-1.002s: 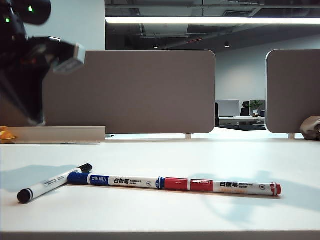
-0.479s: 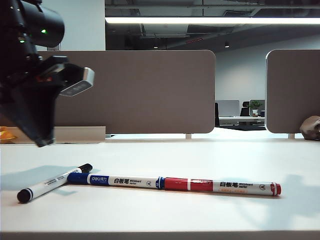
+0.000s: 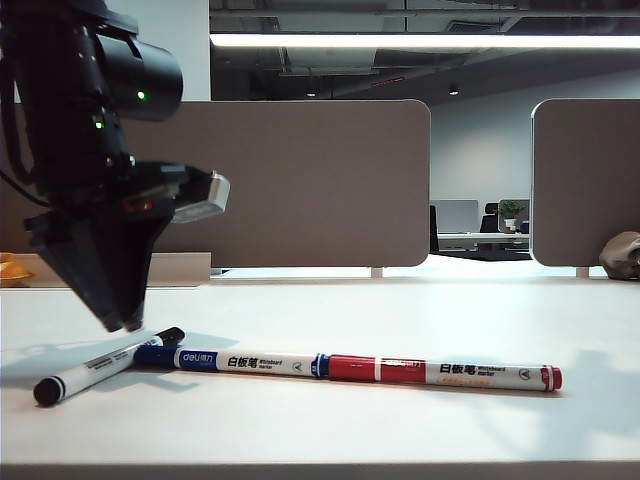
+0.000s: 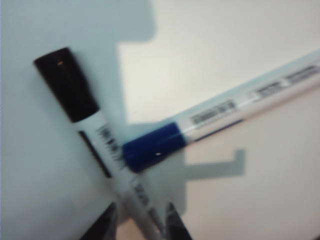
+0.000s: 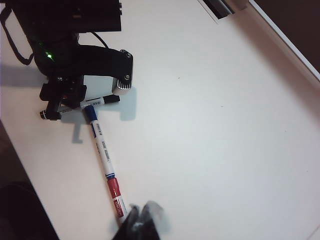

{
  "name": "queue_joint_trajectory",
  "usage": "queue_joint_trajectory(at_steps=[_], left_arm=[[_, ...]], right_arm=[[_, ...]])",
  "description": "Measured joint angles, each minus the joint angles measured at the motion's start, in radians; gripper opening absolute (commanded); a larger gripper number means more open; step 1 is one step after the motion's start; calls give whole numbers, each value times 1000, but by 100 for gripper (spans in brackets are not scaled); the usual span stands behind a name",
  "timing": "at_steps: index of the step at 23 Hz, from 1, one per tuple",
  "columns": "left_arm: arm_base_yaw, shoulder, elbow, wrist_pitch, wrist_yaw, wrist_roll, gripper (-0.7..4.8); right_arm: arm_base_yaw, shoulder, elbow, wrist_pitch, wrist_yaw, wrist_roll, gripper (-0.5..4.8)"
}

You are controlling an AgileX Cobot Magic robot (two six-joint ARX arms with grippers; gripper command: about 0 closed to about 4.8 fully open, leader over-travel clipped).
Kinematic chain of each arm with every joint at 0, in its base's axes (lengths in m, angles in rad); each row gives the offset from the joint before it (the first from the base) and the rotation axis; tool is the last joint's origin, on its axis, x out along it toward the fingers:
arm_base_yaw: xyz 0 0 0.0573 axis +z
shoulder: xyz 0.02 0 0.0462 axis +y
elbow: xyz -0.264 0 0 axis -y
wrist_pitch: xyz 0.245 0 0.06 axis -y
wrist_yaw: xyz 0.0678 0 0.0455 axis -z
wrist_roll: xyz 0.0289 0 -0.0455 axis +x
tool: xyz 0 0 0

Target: Pick up the markers one by one and line them up horizontally in a straight line on the table.

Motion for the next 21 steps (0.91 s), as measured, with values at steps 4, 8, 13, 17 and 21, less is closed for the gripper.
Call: queue_joint_trajectory(at_steps=[4, 8, 13, 17, 21], left_arm=[[-3, -1, 0, 6, -56, -12, 126], [0, -1, 0, 8, -64, -26, 137], [-1, -1, 0, 6, -64, -48, 157], [-1, -1, 0, -18, -64, -60, 157], [-1, -1, 0, -38, -64, -69, 158]], right_arm=[[0, 0, 0, -9, 0, 0, -1], [0, 0, 0, -9, 0, 2, -1], [0, 0, 0, -9, 0, 9, -1], [0, 0, 0, -9, 0, 16, -1], [0, 0, 0, -9, 0, 18, -1]])
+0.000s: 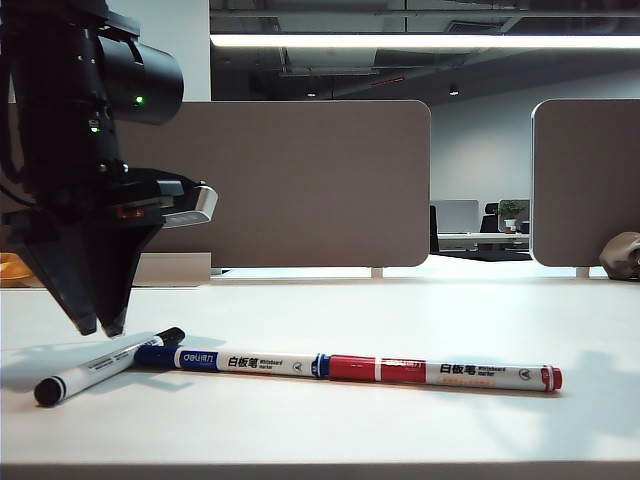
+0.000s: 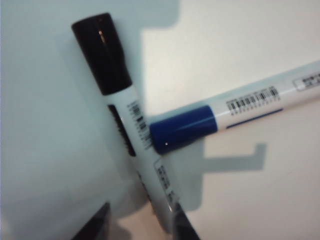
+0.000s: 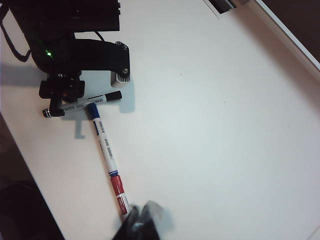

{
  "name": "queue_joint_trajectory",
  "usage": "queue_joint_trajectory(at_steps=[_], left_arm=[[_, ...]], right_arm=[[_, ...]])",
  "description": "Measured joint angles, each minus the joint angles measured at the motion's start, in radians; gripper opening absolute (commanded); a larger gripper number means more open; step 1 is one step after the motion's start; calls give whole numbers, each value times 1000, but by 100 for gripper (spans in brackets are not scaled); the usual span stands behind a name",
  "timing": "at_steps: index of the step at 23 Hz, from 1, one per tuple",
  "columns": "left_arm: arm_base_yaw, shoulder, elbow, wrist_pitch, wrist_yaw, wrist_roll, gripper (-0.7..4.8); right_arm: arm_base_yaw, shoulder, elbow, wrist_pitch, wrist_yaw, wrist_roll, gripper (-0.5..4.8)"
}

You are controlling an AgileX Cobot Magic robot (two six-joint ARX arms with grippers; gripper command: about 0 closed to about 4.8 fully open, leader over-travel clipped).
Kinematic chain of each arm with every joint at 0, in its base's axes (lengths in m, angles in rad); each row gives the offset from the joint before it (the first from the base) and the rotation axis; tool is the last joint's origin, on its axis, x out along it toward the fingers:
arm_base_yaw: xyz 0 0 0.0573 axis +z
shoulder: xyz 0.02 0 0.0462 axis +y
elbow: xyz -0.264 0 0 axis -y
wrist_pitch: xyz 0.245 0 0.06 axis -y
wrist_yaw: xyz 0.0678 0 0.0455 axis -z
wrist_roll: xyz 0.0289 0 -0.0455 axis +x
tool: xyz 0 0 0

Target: Pick up the markers one by one and line them up horizontally in a straight line on the table.

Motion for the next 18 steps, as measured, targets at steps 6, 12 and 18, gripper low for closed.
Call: queue_joint_trajectory(at_steps=[6, 12, 18], left_arm=[[0, 3, 0, -2, 56, -23, 158], [0, 10, 0, 3, 60, -40, 158], [0, 13, 0, 14, 43, -62, 157]], right_arm=[[0, 0, 0, 0, -4, 6, -1], [0, 0, 0, 0, -19, 23, -1], [0, 0, 0, 0, -19, 28, -1]])
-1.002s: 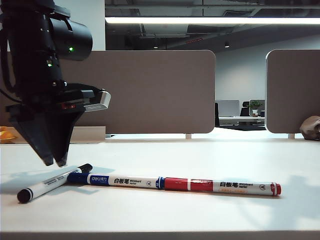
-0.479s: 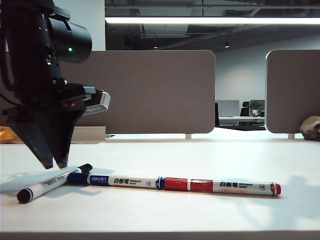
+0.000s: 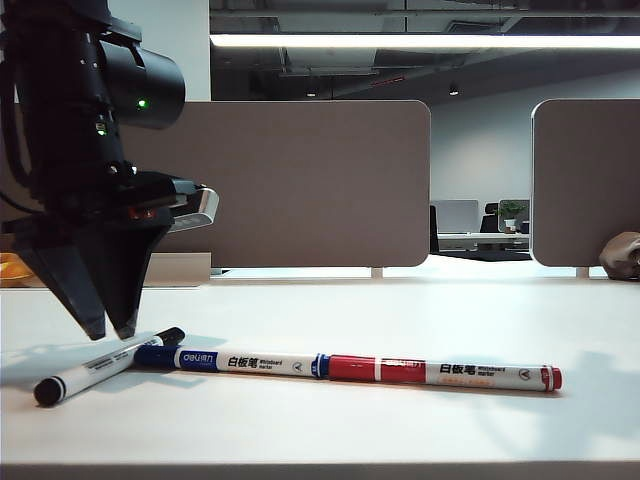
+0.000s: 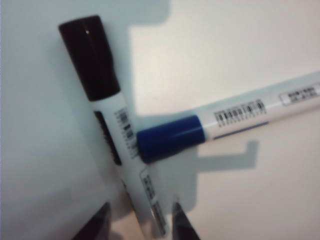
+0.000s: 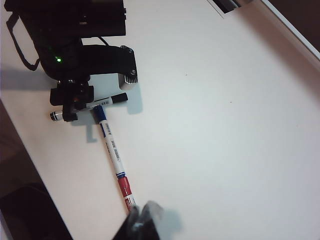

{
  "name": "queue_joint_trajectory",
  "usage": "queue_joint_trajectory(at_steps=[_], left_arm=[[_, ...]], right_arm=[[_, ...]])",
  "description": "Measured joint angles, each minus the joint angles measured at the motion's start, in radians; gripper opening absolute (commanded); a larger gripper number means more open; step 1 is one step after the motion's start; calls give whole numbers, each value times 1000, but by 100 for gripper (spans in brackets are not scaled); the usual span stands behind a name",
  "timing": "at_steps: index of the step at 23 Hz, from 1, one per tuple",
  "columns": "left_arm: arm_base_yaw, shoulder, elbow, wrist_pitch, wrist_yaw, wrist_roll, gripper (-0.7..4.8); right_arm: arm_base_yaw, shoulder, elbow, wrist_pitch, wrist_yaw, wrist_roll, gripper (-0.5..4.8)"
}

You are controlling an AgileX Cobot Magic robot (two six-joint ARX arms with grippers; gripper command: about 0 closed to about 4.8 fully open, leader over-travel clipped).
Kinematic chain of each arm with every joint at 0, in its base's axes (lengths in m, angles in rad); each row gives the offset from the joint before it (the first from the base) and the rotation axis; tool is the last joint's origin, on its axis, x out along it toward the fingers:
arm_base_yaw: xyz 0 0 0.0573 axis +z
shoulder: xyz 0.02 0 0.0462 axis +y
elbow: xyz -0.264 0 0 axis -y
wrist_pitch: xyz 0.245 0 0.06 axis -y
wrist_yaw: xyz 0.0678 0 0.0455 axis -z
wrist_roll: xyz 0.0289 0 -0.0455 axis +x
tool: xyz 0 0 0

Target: Pick up the markers one by one and line them up horizontally in a straight line on the table.

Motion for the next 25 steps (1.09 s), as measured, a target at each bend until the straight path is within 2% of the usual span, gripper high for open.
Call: queue_joint_trajectory(at_steps=[19, 25], left_arm=[[0, 70, -2, 23, -19, -23, 151], [0, 78, -2, 26, -69, -25, 115]], right_arm=[[0, 0, 0, 0, -3, 6, -1], [0, 0, 0, 0, -3, 6, -1]])
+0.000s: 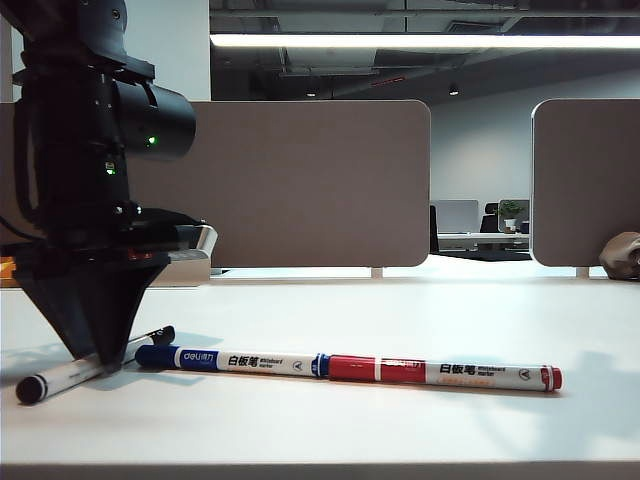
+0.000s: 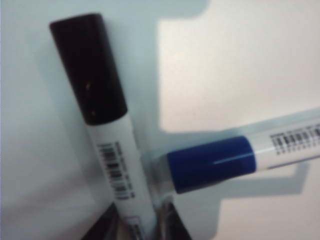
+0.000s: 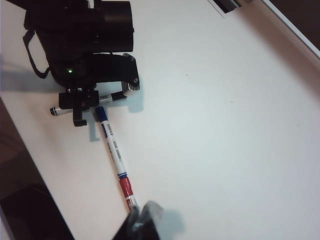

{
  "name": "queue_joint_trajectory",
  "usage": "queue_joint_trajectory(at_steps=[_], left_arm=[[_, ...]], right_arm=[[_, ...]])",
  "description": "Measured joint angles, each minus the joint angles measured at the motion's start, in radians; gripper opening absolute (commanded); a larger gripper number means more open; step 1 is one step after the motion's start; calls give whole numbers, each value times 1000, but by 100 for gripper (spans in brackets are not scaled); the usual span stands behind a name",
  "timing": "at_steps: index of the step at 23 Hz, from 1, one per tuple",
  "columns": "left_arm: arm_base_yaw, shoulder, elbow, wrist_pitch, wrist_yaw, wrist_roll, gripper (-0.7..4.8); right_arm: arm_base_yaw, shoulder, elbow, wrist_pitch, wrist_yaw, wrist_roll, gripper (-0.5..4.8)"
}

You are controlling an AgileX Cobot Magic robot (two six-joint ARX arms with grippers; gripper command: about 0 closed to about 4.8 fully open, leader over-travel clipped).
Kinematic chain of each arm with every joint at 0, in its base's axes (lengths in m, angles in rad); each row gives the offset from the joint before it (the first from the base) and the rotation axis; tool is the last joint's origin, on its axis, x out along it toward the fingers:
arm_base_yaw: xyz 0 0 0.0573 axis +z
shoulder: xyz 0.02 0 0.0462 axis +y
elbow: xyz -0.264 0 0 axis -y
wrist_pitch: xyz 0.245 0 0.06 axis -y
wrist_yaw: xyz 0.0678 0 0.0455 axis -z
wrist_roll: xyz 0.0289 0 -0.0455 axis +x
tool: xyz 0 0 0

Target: Pick up the markers one by one and line them up horizontally in a straight line on the table.

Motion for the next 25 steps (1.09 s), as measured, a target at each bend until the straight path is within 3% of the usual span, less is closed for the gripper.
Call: queue_joint_trajectory(at_steps=[10, 16, 25], left_arm=[[6, 27, 14, 1, -16, -1, 110], [22, 31, 15, -3, -23, -1, 79], [141, 31, 16, -32, -22, 32, 79]], right_arm=[[0, 0, 0, 0, 0, 0, -1], [0, 0, 0, 0, 0, 0, -1], [-2, -7, 0, -19, 0, 0, -1]])
